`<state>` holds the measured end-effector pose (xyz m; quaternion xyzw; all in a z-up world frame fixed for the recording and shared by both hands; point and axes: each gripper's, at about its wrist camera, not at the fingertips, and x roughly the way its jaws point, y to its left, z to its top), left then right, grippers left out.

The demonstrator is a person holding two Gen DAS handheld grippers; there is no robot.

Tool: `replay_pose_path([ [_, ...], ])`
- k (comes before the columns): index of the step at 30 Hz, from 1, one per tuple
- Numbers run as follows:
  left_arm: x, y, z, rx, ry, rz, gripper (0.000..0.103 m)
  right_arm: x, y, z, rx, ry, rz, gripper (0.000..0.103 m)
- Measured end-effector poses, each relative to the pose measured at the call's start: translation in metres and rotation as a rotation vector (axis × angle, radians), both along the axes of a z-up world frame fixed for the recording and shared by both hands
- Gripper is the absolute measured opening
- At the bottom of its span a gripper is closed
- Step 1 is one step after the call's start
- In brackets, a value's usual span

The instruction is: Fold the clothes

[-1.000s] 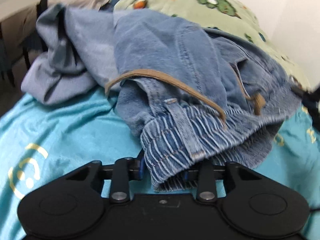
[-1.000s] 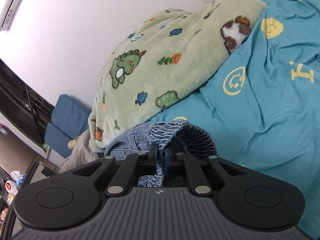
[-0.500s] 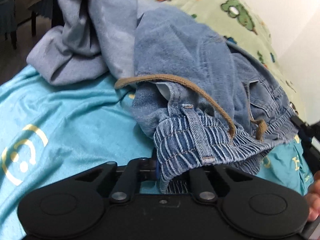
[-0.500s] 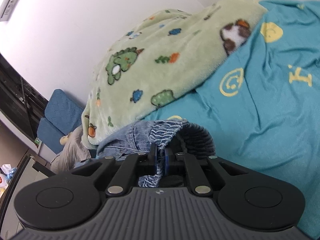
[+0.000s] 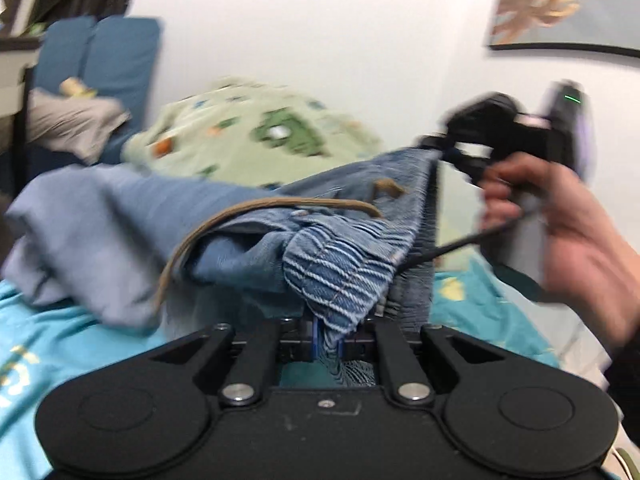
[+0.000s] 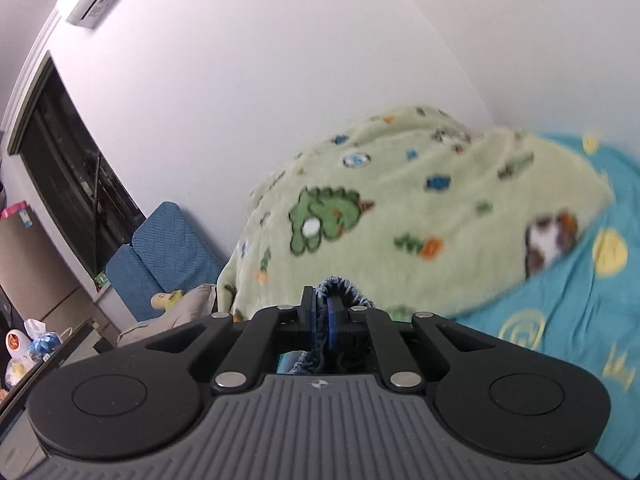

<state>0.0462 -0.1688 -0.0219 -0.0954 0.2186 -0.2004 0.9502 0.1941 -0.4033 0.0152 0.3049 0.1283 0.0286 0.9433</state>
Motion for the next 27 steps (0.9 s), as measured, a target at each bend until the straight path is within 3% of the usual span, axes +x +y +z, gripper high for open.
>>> replay_pose_path([
  [3, -0.005, -0.046, 0.003, -0.002, -0.053, -0.061, 0.007, 0.013, -0.032, 0.004, -0.009, 0.016, -0.002, 0.005],
  [6, 0.011, -0.092, -0.007, -0.01, -0.032, -0.115, 0.007, 0.027, -0.073, -0.003, -0.006, 0.025, -0.02, 0.005],
  [10, 0.046, -0.151, -0.038, -0.006, 0.002, -0.166, 0.008, 0.055, -0.128, -0.027, -0.044, 0.051, -0.049, 0.005],
  [13, 0.076, -0.184, -0.074, 0.013, 0.058, -0.198, 0.008, 0.08, -0.16, -0.061, -0.098, 0.108, -0.057, 0.005],
  [18, 0.106, -0.205, -0.126, 0.065, 0.147, -0.229, 0.008, 0.11, -0.183, -0.132, -0.155, 0.211, -0.048, 0.005],
  [21, 0.111, -0.201, -0.13, 0.07, 0.137, -0.257, 0.011, 0.116, -0.185, -0.158, -0.144, 0.251, -0.053, 0.006],
  [25, 0.112, -0.19, -0.115, 0.069, 0.174, -0.299, 0.017, 0.108, -0.186, -0.155, -0.129, 0.257, -0.05, 0.012],
  [27, 0.108, -0.182, -0.105, 0.063, 0.192, -0.321, 0.023, 0.101, -0.177, -0.141, -0.185, 0.279, -0.043, 0.015],
])
